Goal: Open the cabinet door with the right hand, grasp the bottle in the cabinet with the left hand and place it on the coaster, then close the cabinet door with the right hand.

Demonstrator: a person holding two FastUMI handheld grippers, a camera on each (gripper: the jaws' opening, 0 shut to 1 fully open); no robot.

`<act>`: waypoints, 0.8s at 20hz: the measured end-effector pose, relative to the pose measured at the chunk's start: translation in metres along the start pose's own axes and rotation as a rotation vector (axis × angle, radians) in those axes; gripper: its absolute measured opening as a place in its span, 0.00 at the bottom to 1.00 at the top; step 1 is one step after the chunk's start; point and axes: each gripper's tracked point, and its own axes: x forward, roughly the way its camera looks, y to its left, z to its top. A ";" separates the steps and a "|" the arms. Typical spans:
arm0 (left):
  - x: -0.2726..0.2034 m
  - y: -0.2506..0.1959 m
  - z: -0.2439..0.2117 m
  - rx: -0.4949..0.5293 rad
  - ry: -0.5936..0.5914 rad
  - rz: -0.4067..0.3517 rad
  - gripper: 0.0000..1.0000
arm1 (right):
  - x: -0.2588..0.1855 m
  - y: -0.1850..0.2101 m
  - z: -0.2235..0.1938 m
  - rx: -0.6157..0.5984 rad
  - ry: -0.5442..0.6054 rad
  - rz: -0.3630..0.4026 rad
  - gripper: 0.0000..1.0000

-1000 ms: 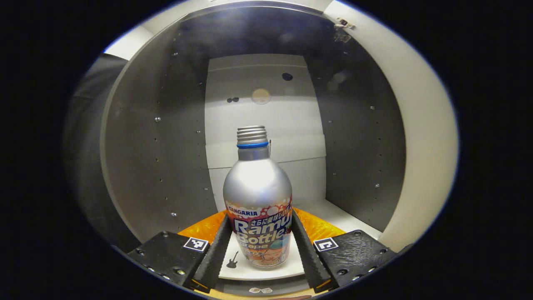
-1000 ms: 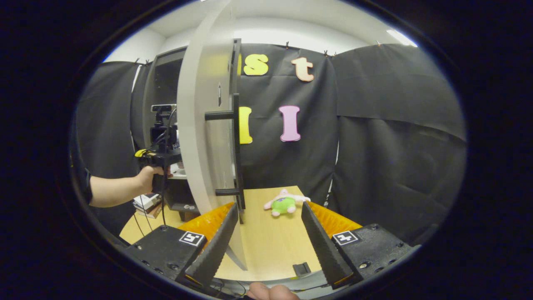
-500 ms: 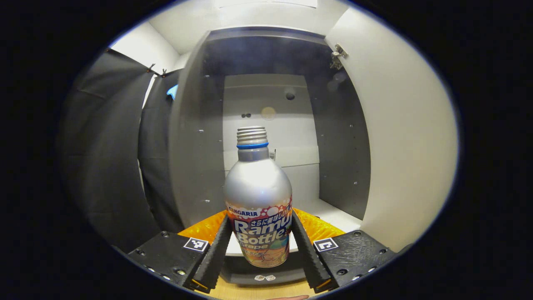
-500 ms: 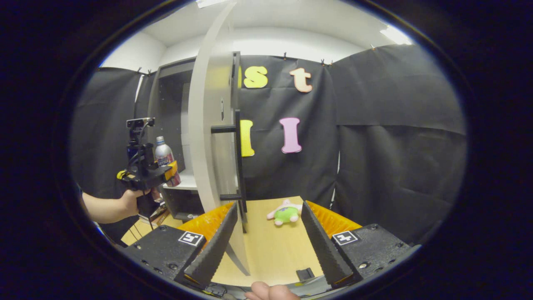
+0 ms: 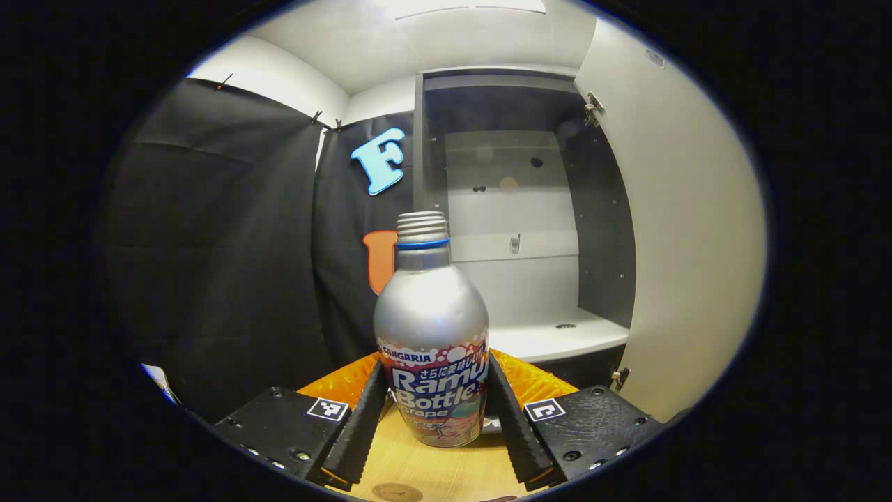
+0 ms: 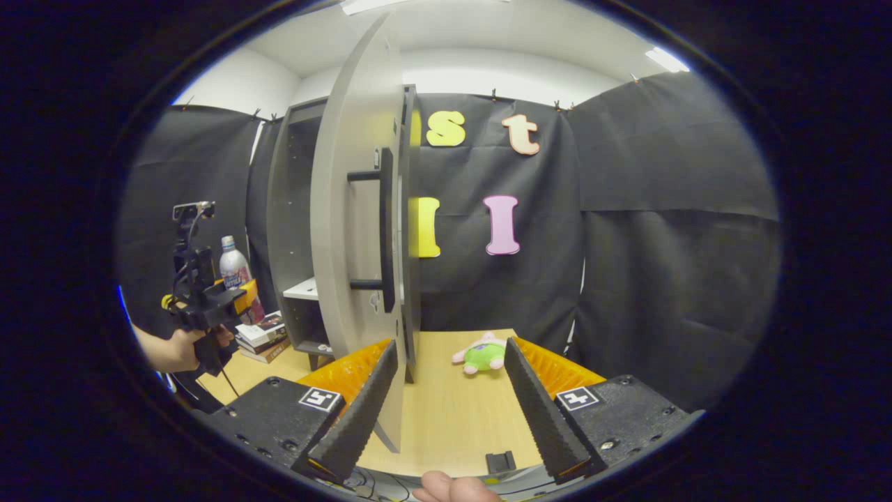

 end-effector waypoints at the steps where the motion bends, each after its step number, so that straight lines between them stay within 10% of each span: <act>1: -0.008 0.007 -0.013 -0.004 0.006 0.029 0.77 | 0.002 -0.003 -0.013 0.017 0.022 0.008 0.96; 16: -0.033 0.064 -0.226 0.111 0.077 0.227 0.77 | 0.004 0.000 -0.106 -0.039 0.155 -0.022 0.98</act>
